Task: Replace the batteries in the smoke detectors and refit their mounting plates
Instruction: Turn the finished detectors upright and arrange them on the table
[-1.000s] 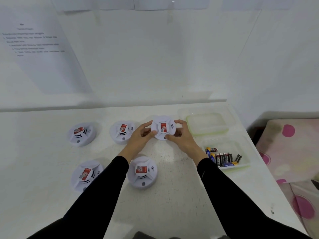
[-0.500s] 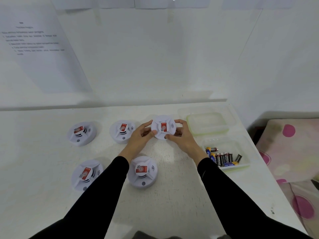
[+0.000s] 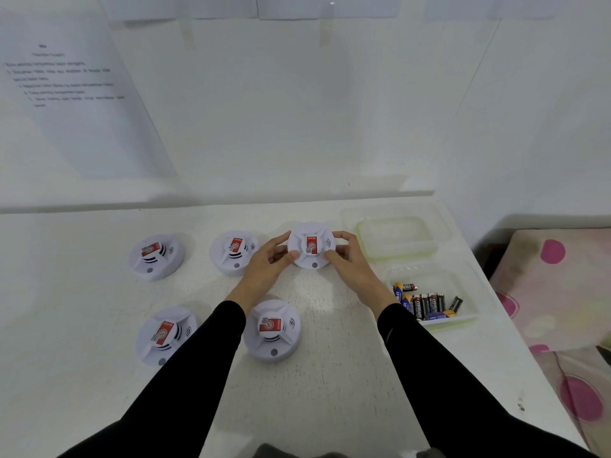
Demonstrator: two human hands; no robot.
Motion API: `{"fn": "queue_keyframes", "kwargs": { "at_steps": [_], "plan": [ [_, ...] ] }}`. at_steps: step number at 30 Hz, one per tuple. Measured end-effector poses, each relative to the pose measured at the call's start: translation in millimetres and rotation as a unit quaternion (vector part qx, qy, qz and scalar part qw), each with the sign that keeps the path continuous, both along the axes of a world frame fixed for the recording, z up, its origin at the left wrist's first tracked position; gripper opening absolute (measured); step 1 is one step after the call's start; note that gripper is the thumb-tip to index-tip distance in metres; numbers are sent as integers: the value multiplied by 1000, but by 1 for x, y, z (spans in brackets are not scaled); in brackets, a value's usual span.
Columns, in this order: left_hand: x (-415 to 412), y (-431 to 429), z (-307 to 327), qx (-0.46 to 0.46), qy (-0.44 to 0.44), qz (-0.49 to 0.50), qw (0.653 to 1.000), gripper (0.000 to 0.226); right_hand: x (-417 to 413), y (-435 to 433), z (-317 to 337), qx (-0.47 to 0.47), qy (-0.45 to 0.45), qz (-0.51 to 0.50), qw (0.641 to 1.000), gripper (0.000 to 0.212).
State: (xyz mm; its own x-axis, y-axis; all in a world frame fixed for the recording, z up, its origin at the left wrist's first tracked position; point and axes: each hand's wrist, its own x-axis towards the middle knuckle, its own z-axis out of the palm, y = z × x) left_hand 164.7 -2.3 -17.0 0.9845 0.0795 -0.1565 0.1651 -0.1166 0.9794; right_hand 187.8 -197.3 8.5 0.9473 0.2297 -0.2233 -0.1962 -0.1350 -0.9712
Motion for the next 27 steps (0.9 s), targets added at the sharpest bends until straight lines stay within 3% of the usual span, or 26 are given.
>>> {"fn": "queue_keyframes", "kwargs": {
  "at_steps": [11,27],
  "plan": [
    [-1,-1,2,5,2,3,1000,50,-1,1,4,-12,4,-19,1000,24],
    [-2,0,2,7,4,2,1000,52,-4,0,6,-22,-5,-21,1000,29]
  ]
}}
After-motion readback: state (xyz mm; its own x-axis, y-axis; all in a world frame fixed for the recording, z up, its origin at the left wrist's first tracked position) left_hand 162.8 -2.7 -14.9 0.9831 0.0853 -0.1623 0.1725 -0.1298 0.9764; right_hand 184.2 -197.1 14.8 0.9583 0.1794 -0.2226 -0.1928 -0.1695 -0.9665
